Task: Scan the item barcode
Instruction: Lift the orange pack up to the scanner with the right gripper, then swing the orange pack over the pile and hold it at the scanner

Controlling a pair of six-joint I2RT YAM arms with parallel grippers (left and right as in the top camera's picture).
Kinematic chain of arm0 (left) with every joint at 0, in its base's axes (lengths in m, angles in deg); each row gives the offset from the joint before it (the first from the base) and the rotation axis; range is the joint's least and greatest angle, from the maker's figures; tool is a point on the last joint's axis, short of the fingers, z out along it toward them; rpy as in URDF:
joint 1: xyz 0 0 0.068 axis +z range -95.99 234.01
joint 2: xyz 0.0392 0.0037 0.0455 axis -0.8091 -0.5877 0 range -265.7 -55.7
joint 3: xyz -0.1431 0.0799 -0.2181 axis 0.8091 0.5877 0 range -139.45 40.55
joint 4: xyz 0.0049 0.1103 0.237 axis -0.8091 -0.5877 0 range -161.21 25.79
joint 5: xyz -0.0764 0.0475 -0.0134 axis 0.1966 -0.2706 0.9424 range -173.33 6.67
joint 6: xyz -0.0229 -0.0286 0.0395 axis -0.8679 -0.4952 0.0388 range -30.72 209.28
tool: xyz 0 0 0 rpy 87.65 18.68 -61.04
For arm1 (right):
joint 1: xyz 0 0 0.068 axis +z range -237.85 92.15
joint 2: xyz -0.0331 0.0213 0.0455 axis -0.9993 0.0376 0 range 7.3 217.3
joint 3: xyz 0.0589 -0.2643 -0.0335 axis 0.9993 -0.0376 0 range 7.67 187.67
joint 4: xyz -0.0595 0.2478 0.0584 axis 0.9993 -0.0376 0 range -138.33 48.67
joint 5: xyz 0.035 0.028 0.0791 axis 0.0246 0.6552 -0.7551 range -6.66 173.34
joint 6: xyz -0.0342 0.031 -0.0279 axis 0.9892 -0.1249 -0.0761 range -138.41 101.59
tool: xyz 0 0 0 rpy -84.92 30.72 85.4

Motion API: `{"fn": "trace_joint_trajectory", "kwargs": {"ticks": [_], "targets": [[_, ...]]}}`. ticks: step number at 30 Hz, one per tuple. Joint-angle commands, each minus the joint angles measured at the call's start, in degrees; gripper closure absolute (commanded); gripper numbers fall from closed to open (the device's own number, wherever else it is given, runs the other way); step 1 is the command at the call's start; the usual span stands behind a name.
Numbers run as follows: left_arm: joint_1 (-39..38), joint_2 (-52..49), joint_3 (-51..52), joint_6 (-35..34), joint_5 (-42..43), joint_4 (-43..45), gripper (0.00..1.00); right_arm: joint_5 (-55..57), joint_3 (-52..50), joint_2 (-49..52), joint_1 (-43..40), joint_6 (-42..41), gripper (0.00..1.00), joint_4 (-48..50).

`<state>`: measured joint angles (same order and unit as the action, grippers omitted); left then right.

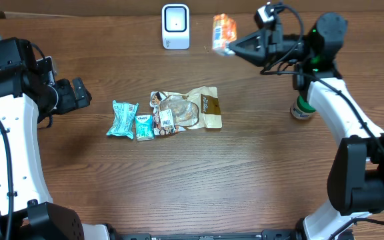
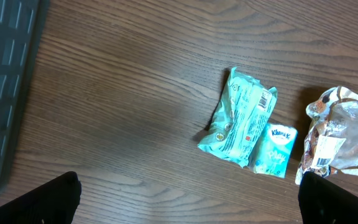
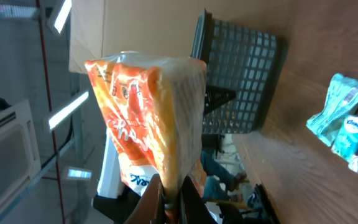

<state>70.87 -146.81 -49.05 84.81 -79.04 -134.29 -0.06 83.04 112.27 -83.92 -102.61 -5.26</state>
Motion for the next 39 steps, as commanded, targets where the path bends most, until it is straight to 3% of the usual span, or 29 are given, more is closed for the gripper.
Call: {"fn": "trace_joint_trajectory", "kwargs": {"ticks": [1,5,9,15,23,27,32,39], "targets": [[-0.48,0.48,-0.22,0.2,0.17,0.09,0.0,1.42,0.59,-1.14,3.96,9.33,0.96,-5.6],[-0.48,0.48,-0.22,0.2,0.17,0.09,0.0,5.55,0.59,-1.14,7.65,22.01,0.96,-20.13],[-0.48,0.48,-0.22,0.2,0.17,0.09,0.0,20.31,0.59,-1.14,12.39,38.29,0.96,-42.03],[-0.48,0.48,-0.22,0.2,0.17,0.07,0.0,41.64,4.5,-1.14,17.7,48.98,0.96,-62.31],[-0.48,0.48,-0.22,0.2,0.17,0.07,0.0,65.99,24.22,-1.11,20.7,59.71,0.96,-82.77],[-0.48,0.48,-0.22,0.2,0.17,0.09,0.0,86.86,30.16,-0.81,23.78,67.76,0.96,-80.26],[-0.48,0.48,-0.22,0.2,0.17,0.07,0.0,113.5,30.23,2.56,28.15,85.68,0.96,-63.71],[-0.48,0.48,-0.22,0.2,0.17,0.07,0.0,119.78,30.23,14.03,28.48,109.09,0.96,-38.56]]}}
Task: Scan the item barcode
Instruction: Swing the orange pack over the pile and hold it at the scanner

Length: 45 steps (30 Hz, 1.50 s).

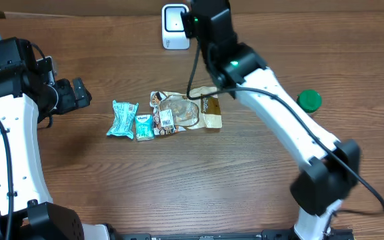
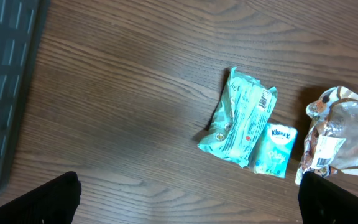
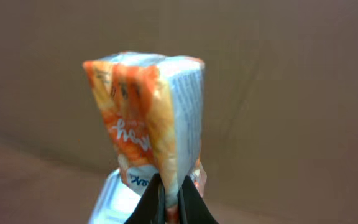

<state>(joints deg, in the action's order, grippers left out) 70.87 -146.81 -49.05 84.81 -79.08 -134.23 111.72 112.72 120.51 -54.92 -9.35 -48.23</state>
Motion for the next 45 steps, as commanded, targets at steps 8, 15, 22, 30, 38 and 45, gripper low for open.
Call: {"fn": "trace_joint_trajectory", "kwargs": {"ticks": [8,15,22,30,38,45], "targets": [[-0.48,0.48,-0.22,0.2,0.22,0.02,0.0,-3.87,0.55,20.9,-0.7,44.98,0.96,27.71],[-0.48,0.48,-0.22,0.2,0.22,0.0,0.01,-5.62,0.55,28.98,-1.66,54.4,0.96,30.82],[-0.48,0.48,-0.22,0.2,0.22,0.02,0.0,-5.57,0.44,29.33,-2.03,52.54,0.96,31.32],[-0.48,0.48,-0.22,0.2,0.22,0.02,0.0,-5.46,0.44,29.31,-1.55,52.52,0.96,32.13],[-0.61,0.48,-0.22,0.2,0.22,0.02,0.0,-5.11,0.44,26.05,-1.27,42.34,0.96,32.13],[-0.74,0.48,-0.22,0.2,0.22,0.0,0.01,-5.14,0.44,17.59,-1.05,30.16,0.96,21.97]]}}
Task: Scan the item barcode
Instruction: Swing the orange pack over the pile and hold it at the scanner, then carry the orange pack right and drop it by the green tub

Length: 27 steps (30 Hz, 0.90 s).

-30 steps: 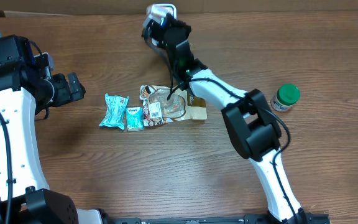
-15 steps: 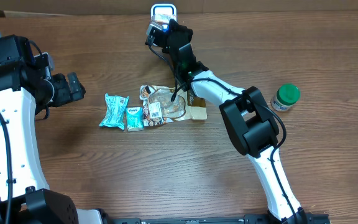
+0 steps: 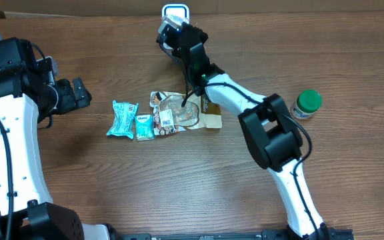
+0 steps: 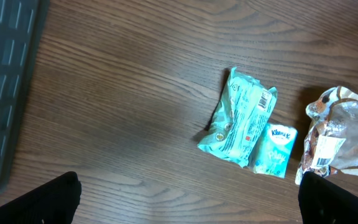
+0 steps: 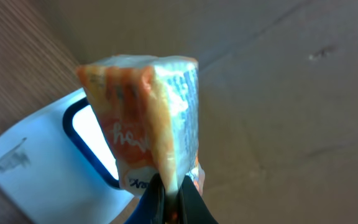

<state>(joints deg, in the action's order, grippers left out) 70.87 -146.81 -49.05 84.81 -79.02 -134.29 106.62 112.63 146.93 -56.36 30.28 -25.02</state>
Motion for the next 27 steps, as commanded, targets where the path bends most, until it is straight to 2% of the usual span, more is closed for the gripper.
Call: {"fn": "trace_joint_trajectory", "kwargs": {"ticks": [1,4,10,14,17,21,24,27], "targets": [[-0.74,0.48,-0.22,0.2,0.15,0.09,0.0,-0.33,0.52,-12.33,0.39,-16.26,0.96,-4.57],[-0.74,0.48,-0.22,0.2,0.15,0.09,0.0,-5.18,0.52,-18.27,0.37,-27.3,0.96,-12.15],[-0.74,0.48,-0.22,0.2,0.15,0.09,0.0,-26.6,0.52,-30.62,-1.36,-49.2,0.96,-32.7],[-0.74,0.48,-0.22,0.2,0.15,0.09,0.0,-29.83,0.52,-37.16,-5.14,-65.61,0.96,-50.18],[-0.74,0.48,-0.22,0.2,0.15,0.07,0.0,-29.81,0.52,-39.47,-9.6,-70.84,0.96,-62.18],[-0.74,0.48,-0.22,0.2,0.15,0.09,0.0,-29.75,-0.44,-38.99,-20.06,-75.14,0.96,-79.06],[-0.74,0.48,-0.22,0.2,0.15,0.07,0.0,-29.73,-2.8,-37.79,-26.43,-75.73,0.96,-85.07],[-0.74,0.48,-0.22,0.2,0.15,0.07,0.0,-29.81,-6.95,-37.03,-31.82,-75.71,0.96,-86.49]]}}
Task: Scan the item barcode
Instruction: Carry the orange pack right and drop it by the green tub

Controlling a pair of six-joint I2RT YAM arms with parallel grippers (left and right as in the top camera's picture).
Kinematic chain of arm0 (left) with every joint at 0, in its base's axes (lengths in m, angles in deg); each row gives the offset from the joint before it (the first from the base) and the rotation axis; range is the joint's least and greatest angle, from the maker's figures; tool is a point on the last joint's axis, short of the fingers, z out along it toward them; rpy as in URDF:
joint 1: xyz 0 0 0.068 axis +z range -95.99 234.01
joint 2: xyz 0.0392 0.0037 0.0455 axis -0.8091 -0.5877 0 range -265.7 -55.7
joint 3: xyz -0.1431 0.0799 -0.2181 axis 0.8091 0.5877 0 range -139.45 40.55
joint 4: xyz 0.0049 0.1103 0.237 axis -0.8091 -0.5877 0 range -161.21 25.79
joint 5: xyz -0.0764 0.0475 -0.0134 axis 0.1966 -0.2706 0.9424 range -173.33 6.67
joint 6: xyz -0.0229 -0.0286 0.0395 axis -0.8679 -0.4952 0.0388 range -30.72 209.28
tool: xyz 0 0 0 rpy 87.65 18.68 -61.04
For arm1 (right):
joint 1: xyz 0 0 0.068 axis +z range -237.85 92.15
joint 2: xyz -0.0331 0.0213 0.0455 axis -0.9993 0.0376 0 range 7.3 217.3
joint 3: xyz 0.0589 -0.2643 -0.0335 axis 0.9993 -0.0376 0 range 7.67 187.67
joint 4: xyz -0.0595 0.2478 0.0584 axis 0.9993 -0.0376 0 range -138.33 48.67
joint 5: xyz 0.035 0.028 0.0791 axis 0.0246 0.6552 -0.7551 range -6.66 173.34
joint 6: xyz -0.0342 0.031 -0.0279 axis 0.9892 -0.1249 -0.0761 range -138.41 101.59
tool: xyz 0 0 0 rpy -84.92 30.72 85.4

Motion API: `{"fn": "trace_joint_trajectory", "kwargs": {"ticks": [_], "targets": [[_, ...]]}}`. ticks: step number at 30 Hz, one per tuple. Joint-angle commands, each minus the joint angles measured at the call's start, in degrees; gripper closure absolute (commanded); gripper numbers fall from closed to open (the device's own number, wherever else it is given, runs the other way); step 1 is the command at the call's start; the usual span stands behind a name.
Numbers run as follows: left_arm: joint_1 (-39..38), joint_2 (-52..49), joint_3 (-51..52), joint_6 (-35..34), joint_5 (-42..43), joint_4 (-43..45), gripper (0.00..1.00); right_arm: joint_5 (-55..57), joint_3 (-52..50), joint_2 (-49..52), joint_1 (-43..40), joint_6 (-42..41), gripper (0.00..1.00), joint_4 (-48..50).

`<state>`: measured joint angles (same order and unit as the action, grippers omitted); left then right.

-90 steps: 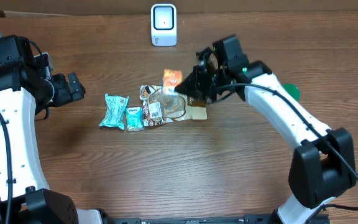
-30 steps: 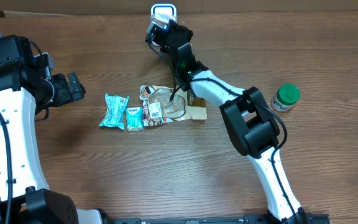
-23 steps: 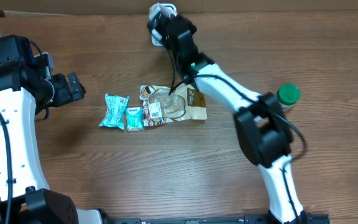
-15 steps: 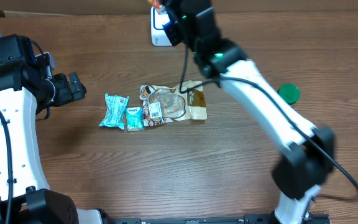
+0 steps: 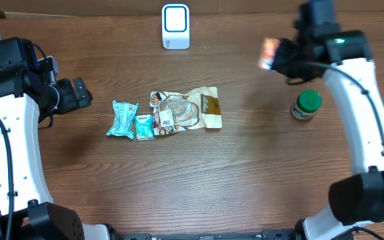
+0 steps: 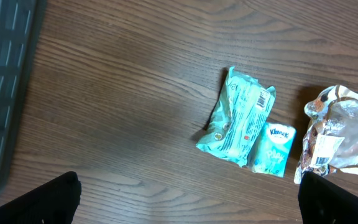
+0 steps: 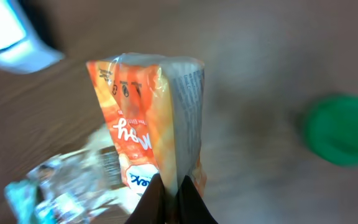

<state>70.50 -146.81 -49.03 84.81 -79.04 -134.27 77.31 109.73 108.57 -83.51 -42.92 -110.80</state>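
Note:
An orange snack packet (image 7: 148, 118) is pinched at its lower edge by my right gripper (image 7: 169, 193), which is shut on it. From overhead the packet (image 5: 269, 53) hangs over the back right of the table, with the right gripper (image 5: 282, 57) just beside it. The white barcode scanner (image 5: 175, 27) stands at the back middle, well left of the packet; it shows blurred in the right wrist view's corner (image 7: 8, 34). My left gripper (image 5: 79, 93) holds still at the left, open and empty (image 6: 188, 208).
A teal packet (image 5: 122, 119), a small Kleenex pack (image 5: 145, 126) and a brown-and-clear bag (image 5: 185, 110) lie mid-table. A green-lidded jar (image 5: 306, 104) stands right of the held packet. A grey basket (image 6: 5, 81) sits at the left edge.
My right gripper held the orange packet close to the scanner's face. It now holds it far to the right, near the green-lidded jar. The left arm has not moved.
The right gripper first held the orange packet in the air right of the scanner. Then the arm was over by the scanner, and then the packet was right at its window. Now the packet is back at the right, still gripped.

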Motion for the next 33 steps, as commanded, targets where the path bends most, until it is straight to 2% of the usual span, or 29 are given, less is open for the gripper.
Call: {"fn": "trace_joint_trajectory", "kwargs": {"ticks": [1,10,11,12,13,14,17,25,29,33], "targets": [[-0.37,0.48,-0.24,0.2,0.17,0.07,0.0,-0.5,-5.16,1.38,-5.84,-2.51,0.96,-0.46],[-0.37,0.48,-0.24,0.2,0.17,0.07,0.0,0.37,-14.82,1.4,-16.37,-3.17,0.95,3.15],[-0.37,0.48,-0.24,0.2,0.17,0.04,0.01,0.37,-15.02,1.4,-16.83,-3.15,0.9,3.17],[-0.37,0.48,-0.24,0.2,0.17,0.04,0.0,0.37,-15.17,1.4,-17.27,-3.15,0.8,3.15],[-0.37,0.48,-0.24,0.2,0.17,0.07,0.0,0.39,-15.17,1.4,-17.64,-3.13,0.6,3.02],[-0.37,0.48,-0.24,0.2,0.17,0.04,0.0,0.52,-15.17,1.4,-17.77,-3.13,0.46,2.93],[-0.37,0.48,-0.24,0.2,0.17,0.07,0.0,3.96,-15.08,1.4,-18.1,-3.15,0.27,2.67],[-0.37,0.48,-0.24,0.2,0.17,0.07,0.0,3.02,-8.2,0.61,-17.16,-2.12,0.25,-0.59],[-0.37,0.48,-0.24,0.2,0.17,0.04,0.0,-5.29,-4.57,0.31,-13.09,3.48,0.25,-0.13],[-0.37,0.48,-0.24,0.2,0.17,0.07,0.0,-12.33,-4.59,0.68,-8.59,4.46,0.25,2.16]]}}
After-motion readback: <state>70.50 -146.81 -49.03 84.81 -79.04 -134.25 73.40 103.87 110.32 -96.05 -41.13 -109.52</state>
